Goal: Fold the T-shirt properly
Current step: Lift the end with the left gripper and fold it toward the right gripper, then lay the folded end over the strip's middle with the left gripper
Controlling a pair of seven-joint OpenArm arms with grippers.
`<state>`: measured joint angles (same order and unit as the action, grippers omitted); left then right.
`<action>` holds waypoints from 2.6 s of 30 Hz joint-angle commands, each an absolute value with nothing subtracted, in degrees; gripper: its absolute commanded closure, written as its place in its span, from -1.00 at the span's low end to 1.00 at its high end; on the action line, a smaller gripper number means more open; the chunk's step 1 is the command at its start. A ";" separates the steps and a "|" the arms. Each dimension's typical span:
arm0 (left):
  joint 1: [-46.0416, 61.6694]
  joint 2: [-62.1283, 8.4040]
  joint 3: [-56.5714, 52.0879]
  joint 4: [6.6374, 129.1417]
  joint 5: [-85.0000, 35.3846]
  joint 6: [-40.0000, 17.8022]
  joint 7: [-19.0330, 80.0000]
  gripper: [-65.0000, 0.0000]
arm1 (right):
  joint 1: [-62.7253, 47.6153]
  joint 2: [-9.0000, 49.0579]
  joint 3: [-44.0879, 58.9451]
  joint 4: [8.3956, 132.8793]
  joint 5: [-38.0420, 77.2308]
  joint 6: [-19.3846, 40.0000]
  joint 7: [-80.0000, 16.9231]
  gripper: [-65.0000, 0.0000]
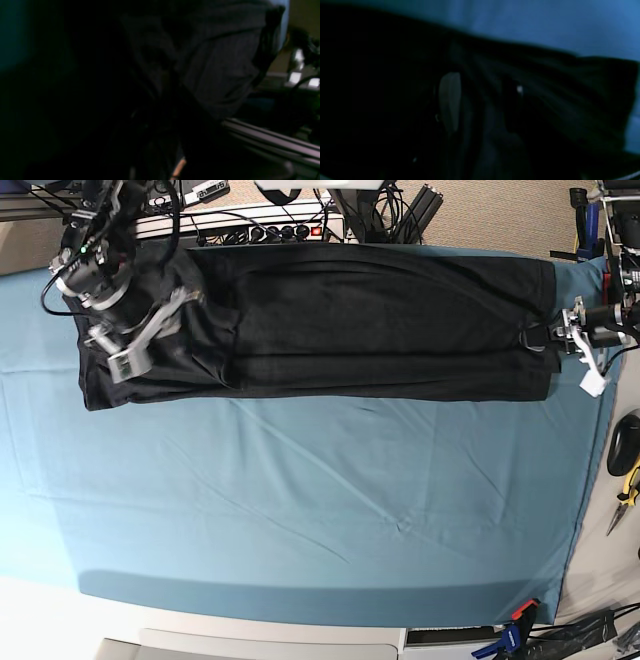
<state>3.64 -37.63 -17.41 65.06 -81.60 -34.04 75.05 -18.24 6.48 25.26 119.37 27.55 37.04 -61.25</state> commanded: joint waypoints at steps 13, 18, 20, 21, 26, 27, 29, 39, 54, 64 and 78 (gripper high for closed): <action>10.11 -36.95 -17.74 91.66 -72.86 -32.08 71.66 1.00 | -16.34 7.31 37.21 120.27 17.26 24.99 -56.51 0.15; 12.86 -32.12 -16.78 103.88 -63.75 -29.61 66.83 1.00 | -16.36 7.31 39.11 120.27 17.28 24.51 -56.25 0.15; 12.84 -30.20 -14.66 106.28 -60.62 -29.32 65.10 1.00 | -16.36 7.29 38.96 120.27 17.28 24.53 -56.27 0.15; 12.75 -29.32 -13.13 106.83 -59.33 -29.32 64.31 1.00 | -16.36 7.29 38.96 120.27 17.28 24.51 -56.27 0.15; 11.90 -24.10 -5.23 106.96 -52.90 -27.75 61.39 1.00 | -16.51 7.29 38.96 120.27 17.28 24.51 -56.31 0.15; 11.46 -22.92 -3.79 106.96 -51.86 -27.42 61.32 1.00 | -16.51 7.29 38.96 120.27 17.26 24.51 -56.34 0.15; 10.41 -20.95 -0.91 106.94 -48.84 -26.37 60.05 1.00 | -16.51 7.29 38.96 120.27 17.26 24.51 -56.34 0.15; 4.34 -13.78 11.86 106.65 -39.07 -24.80 56.88 1.00 | -17.30 7.29 38.96 120.27 17.26 24.53 -56.60 0.15; -6.39 -3.14 18.63 92.75 -36.25 -24.40 55.51 1.00 | -17.45 7.29 38.96 117.97 17.30 24.53 -56.23 0.15; -8.25 0.67 19.16 90.70 -38.26 -24.43 57.06 1.00 | -17.43 7.31 38.96 114.26 17.37 24.53 -55.22 0.15; -8.27 3.81 25.36 90.70 -36.77 -24.47 56.93 1.00 | -17.45 7.31 38.96 114.26 17.32 24.53 -55.24 0.15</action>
<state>-7.22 3.03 25.39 89.82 -35.38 -24.16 58.19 -17.63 6.63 38.83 113.45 16.93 24.82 -56.75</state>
